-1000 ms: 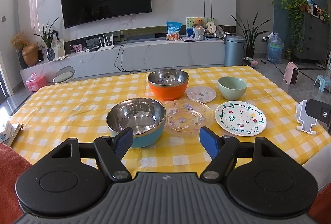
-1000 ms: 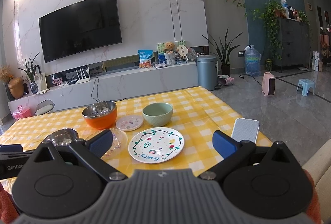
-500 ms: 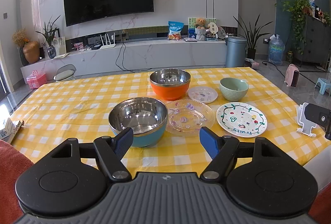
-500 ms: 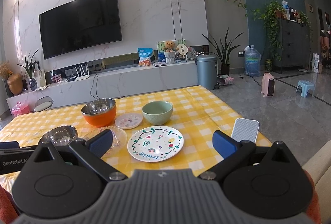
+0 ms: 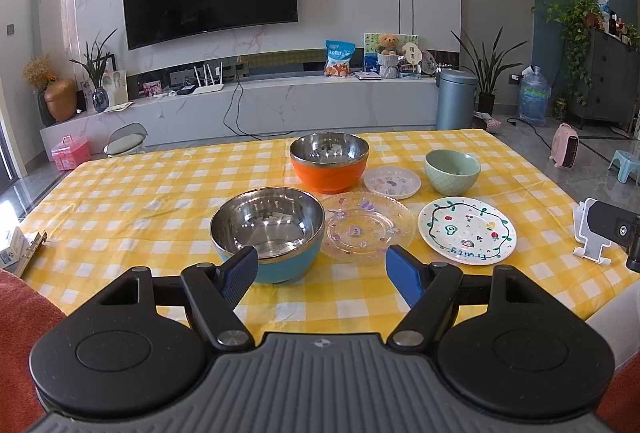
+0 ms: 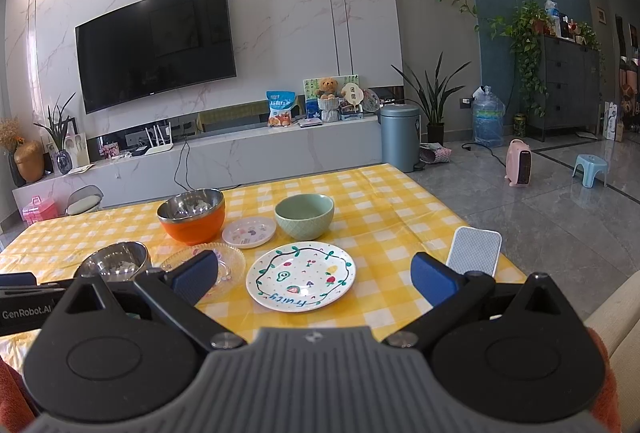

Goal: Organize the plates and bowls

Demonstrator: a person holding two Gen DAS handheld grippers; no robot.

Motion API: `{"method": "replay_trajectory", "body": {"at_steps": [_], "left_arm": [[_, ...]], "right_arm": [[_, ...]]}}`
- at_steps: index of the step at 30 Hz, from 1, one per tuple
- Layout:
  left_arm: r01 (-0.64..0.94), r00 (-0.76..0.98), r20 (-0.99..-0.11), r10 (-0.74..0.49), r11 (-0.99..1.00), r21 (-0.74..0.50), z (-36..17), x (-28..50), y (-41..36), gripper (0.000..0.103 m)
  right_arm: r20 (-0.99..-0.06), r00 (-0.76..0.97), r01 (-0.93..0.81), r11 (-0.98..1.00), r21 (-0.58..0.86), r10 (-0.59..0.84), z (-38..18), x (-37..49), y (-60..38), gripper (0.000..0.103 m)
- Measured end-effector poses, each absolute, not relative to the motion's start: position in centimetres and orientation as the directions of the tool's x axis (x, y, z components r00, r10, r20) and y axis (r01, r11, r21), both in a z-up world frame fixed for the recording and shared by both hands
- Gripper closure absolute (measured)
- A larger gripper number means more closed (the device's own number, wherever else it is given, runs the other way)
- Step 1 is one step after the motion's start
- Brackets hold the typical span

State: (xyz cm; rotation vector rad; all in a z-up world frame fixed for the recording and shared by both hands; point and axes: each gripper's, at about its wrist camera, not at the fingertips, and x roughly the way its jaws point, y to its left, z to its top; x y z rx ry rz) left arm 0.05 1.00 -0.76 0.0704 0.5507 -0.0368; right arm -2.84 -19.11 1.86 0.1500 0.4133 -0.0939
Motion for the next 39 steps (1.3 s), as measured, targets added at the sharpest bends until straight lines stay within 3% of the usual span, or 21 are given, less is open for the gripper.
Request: {"method": "replay_trajectory", "body": {"at_steps": [35,39], "left_arm": [[0.073,0.840,-0.541,-0.047,0.997,0.028,-0.1,0.3,0.8,0.017],[0.094,0.829,-0.555,-0.068,0.995,0.019,0.5,0.9,1.7,0.017]], "right_arm": [[-0.426,0.902,0.129,0.985,0.113,-0.069,1.5,-2.8,-19.3,0.002],[-0.476,0.876,0.133,0.987,0.090,-0.075,1.5,-2.3,-19.1,0.002]]}}
